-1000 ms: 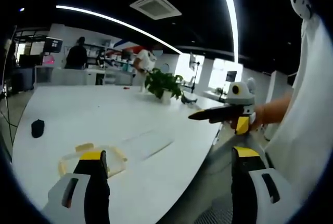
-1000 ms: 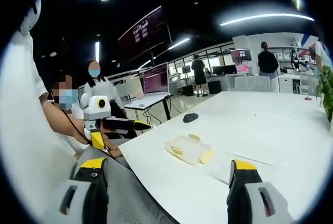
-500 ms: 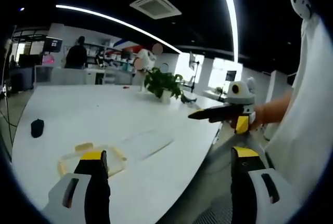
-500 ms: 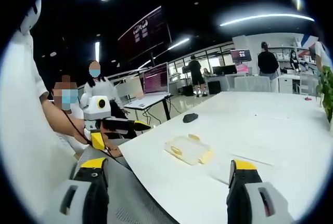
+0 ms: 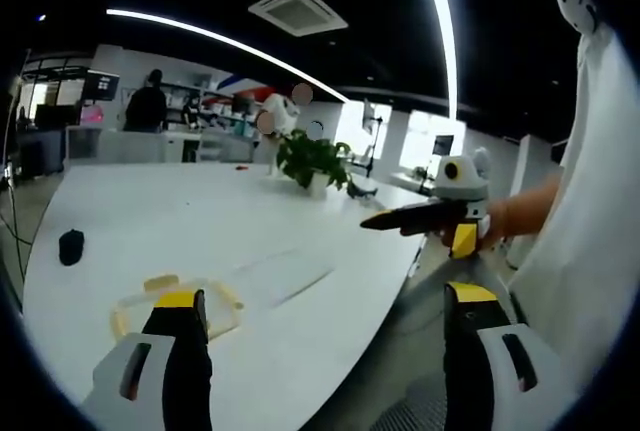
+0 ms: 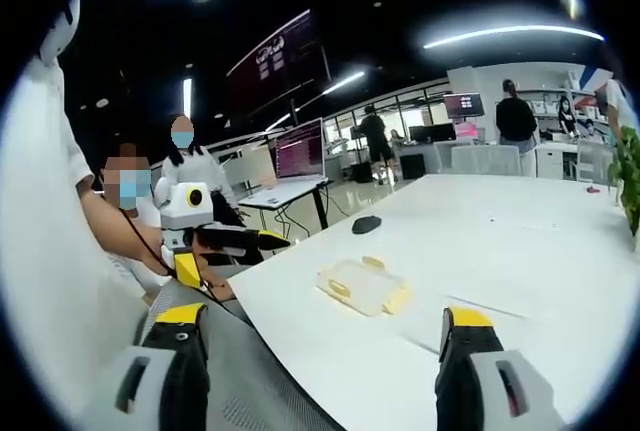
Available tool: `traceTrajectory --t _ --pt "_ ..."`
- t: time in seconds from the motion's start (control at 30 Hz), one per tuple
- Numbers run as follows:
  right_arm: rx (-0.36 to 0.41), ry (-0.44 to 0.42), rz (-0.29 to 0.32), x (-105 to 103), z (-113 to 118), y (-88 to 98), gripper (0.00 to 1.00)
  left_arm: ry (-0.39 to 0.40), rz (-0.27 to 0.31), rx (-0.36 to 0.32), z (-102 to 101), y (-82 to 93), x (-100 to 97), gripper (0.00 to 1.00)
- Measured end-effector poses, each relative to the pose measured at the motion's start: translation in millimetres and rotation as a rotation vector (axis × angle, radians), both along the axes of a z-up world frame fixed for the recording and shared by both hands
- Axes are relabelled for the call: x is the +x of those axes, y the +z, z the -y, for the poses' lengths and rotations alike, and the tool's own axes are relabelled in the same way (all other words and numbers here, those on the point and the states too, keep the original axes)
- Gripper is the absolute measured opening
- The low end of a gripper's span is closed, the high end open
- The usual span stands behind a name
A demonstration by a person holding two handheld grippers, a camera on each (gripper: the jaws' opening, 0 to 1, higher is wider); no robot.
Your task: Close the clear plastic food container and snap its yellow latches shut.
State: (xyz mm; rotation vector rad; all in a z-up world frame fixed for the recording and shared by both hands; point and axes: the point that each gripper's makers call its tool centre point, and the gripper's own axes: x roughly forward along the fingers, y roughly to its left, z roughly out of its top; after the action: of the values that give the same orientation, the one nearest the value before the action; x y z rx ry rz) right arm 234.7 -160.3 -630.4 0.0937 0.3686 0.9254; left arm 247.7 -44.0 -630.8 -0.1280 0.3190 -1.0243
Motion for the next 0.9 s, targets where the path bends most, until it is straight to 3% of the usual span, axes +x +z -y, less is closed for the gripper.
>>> traceTrajectory --t 0.57,0.9 --pt "-0.018 -0.012 0.009 5 -2 3.2 0.98 -0.027 0.031 -0.004 6 11.5 1.0 0.98" --pt "-0.031 0.023 0.016 11 -12 3.9 0.98 -0.007 0.066 0.012 -10 24.1 18.3 0.97"
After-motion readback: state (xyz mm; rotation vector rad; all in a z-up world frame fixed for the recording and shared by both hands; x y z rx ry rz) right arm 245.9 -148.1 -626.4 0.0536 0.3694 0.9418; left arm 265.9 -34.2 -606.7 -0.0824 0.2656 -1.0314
